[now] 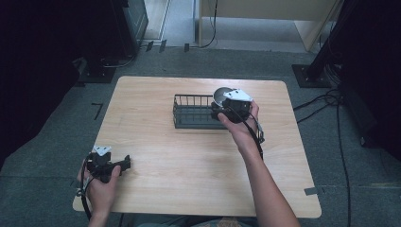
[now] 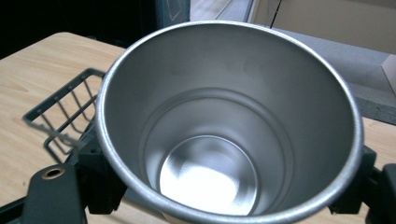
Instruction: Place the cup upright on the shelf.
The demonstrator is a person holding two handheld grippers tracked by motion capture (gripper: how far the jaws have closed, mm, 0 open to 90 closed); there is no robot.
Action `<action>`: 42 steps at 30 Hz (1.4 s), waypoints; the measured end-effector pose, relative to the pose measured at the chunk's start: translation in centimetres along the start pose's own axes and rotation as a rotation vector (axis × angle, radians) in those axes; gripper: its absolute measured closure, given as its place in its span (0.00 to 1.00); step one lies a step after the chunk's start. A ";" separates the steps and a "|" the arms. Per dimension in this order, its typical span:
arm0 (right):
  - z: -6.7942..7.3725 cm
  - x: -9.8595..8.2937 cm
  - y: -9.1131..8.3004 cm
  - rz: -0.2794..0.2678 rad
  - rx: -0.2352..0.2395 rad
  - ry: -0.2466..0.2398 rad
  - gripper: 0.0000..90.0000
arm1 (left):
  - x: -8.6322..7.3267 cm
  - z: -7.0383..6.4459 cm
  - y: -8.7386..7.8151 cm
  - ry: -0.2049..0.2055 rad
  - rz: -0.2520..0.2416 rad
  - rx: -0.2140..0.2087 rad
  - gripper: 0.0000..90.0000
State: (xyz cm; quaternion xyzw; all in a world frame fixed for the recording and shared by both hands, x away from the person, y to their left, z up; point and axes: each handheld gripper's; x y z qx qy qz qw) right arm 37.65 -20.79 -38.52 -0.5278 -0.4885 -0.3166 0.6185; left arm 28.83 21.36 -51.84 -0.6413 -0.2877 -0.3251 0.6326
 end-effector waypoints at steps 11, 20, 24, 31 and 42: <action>-0.1 0.7 2.3 -0.005 -0.002 0.014 0.20 | 0.0 0.0 0.0 0.000 0.000 0.000 0.00; 0.1 -0.1 4.6 0.014 -0.008 0.007 0.20 | 0.0 0.0 0.0 0.000 0.000 0.000 0.00; 0.1 -0.5 5.5 0.029 -0.032 0.010 0.20 | 0.0 0.0 0.0 0.000 0.000 0.000 0.00; 0.3 -1.4 6.7 0.061 -0.031 0.014 0.20 | 0.0 0.0 0.0 0.000 0.000 0.000 0.00; 0.7 -2.8 7.8 0.109 -0.018 0.029 0.20 | 0.0 0.0 0.0 0.000 0.000 0.001 0.00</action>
Point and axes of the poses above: each handheld gripper's, and its own axes: y roughly forward along the jaws, x roughly out of its top, z roughly to its left, and after that the axes turned 8 degrees about -z, right-handed
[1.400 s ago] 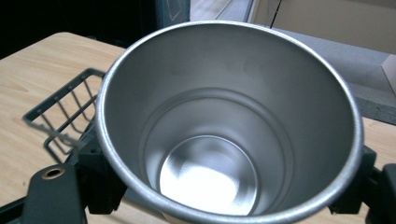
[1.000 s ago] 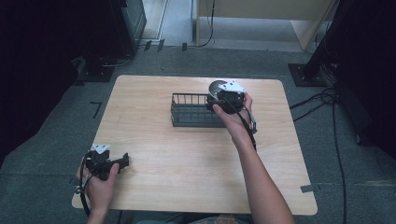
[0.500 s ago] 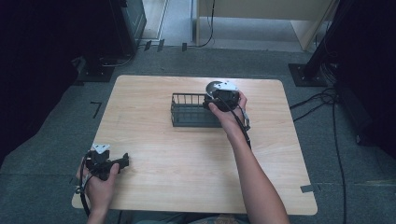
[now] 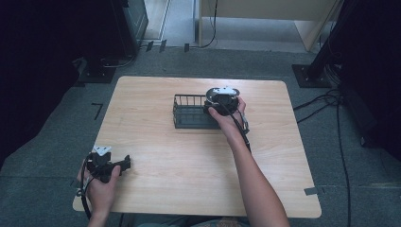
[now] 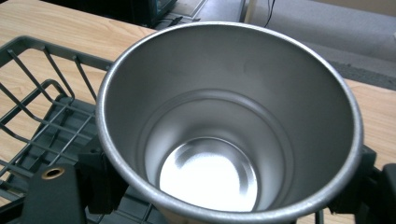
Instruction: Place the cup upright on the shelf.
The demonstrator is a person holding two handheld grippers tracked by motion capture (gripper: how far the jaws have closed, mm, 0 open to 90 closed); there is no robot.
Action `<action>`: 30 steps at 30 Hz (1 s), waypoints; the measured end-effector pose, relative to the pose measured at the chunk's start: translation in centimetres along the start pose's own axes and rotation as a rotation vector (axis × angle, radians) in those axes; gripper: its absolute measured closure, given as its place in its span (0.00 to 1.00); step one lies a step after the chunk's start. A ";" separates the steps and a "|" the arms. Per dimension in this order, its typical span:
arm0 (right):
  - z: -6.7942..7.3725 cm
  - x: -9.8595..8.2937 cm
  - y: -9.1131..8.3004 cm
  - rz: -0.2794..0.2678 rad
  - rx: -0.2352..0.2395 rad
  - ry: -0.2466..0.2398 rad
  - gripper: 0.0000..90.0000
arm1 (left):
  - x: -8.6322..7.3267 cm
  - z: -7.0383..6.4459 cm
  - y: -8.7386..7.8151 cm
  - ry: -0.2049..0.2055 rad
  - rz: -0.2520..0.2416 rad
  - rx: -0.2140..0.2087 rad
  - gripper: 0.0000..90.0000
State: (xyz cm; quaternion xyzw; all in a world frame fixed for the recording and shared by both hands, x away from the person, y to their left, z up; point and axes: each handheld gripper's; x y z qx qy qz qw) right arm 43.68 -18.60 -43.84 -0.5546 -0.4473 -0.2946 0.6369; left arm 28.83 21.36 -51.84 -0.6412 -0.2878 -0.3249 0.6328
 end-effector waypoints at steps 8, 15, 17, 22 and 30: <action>0.1 -0.4 0.3 0.023 0.007 -0.003 0.20 | 0.0 0.0 0.0 0.000 0.000 0.000 0.00; 0.2 -0.9 0.4 0.044 0.018 -0.006 0.20 | 0.0 0.0 0.0 0.000 0.000 0.000 0.00; 0.1 -0.9 0.4 0.044 0.019 -0.002 0.20 | 0.0 0.0 0.0 -0.001 0.000 0.000 0.00; -0.1 -0.8 0.3 0.063 0.030 0.006 0.20 | 0.0 0.0 0.0 -0.001 0.000 0.000 0.00; -0.4 -0.1 0.0 0.085 0.057 0.016 0.00 | 0.0 0.0 0.0 0.000 0.000 0.000 0.00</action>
Point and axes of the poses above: each handheld gripper's, and its own axes: y roughly forward along the jaws, x roughly out of its top, z roughly to its left, and after that the axes turned 8 degrees about -z, right-handed
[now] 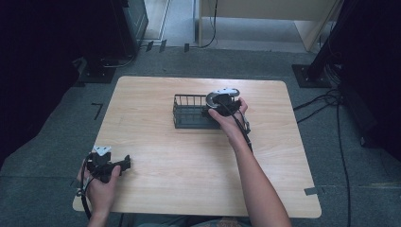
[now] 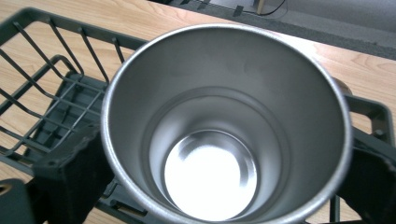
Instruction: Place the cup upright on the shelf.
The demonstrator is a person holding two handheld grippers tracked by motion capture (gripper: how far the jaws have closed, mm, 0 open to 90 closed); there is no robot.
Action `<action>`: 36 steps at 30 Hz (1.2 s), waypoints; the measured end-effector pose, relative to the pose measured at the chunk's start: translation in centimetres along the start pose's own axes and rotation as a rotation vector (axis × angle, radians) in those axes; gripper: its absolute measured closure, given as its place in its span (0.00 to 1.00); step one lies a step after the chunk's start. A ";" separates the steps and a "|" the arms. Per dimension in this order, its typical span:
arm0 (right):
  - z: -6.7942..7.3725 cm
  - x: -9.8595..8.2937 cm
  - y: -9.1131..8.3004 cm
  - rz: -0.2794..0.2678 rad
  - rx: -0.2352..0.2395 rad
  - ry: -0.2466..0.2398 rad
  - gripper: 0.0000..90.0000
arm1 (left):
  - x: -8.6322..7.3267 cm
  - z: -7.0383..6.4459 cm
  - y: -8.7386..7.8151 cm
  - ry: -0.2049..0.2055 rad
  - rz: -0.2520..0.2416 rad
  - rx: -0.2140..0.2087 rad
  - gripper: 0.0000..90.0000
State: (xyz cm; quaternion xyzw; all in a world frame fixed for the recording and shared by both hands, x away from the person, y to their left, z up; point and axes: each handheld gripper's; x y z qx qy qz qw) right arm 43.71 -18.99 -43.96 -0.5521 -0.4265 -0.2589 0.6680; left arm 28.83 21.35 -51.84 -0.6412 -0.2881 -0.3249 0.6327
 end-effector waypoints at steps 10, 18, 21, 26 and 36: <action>-0.1 0.9 -1.6 -0.024 0.007 -0.006 0.00 | 0.0 0.0 0.0 0.000 0.000 0.000 0.00; -0.8 1.1 -3.8 -0.044 0.006 0.000 0.00 | 0.0 0.0 0.0 0.000 0.000 0.000 0.00; -1.1 1.0 -4.7 -0.055 0.007 0.002 0.00 | 0.0 0.0 0.0 0.000 0.000 0.000 0.00; -1.6 0.7 -6.1 -0.066 0.009 0.009 0.00 | 0.0 0.0 0.0 0.000 0.000 0.000 0.00; -2.4 -0.7 -8.3 -0.088 0.008 0.017 0.00 | 0.0 0.0 0.0 0.000 0.000 0.000 0.00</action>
Point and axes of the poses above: each handheld gripper's, and its own axes: y roughly forward along the jaws, x roughly out of its top, z roughly to its left, and after that the axes turned 8 degrees about -z, right-handed
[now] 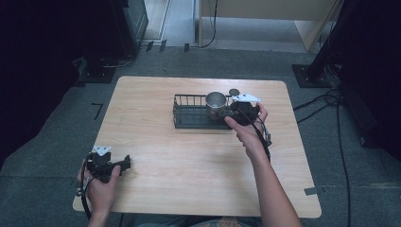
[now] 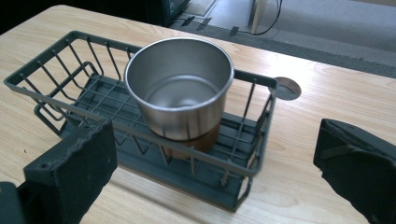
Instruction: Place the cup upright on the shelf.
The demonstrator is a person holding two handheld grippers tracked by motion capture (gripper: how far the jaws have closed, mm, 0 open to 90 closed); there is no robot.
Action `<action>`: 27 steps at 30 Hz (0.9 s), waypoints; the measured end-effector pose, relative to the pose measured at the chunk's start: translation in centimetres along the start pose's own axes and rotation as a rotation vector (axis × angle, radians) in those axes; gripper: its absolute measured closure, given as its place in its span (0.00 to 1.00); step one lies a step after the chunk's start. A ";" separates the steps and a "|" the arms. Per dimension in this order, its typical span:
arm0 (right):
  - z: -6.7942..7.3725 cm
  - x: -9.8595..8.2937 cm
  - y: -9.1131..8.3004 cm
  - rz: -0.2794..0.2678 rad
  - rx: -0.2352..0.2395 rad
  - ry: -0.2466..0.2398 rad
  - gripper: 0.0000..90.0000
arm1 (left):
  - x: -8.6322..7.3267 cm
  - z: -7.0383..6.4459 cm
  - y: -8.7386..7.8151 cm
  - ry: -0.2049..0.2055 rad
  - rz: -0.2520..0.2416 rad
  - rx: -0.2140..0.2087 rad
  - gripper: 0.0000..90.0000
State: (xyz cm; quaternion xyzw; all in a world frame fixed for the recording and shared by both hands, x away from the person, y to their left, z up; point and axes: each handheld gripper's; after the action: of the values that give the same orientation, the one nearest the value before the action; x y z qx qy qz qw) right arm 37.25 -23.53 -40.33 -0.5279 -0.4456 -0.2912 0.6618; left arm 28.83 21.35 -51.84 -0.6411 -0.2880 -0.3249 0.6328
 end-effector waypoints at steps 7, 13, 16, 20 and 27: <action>-0.8 -1.0 -2.0 -0.010 -0.003 -0.009 0.00 | 0.0 0.0 0.0 0.000 -0.001 0.000 0.00; -1.8 -2.2 -3.8 -0.013 -0.018 -0.002 0.00 | 0.0 0.0 0.0 -0.001 -0.002 -0.001 0.00; -2.4 -3.0 -4.4 -0.012 -0.030 0.006 0.00 | 0.0 0.0 0.0 0.000 -0.001 -0.001 0.00; -3.3 -4.4 -5.1 -0.003 -0.044 0.019 0.00 | 0.0 0.0 0.0 0.002 0.001 -0.001 0.00; -4.9 -6.6 -6.7 -0.003 -0.069 0.043 0.00 | 0.0 0.0 0.0 0.002 0.001 -0.001 0.00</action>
State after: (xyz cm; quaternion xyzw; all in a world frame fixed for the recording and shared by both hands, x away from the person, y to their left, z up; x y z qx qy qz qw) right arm 30.02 -30.63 -43.57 -0.5433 -0.4216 -0.3190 0.6521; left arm 28.83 21.38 -51.84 -0.6413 -0.2868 -0.3254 0.6329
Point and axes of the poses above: each handheld gripper's, and its own axes: y roughly forward along the jaws, x roughly out of its top, z roughly to its left, and after that the axes turned 8 degrees about -z, right-handed
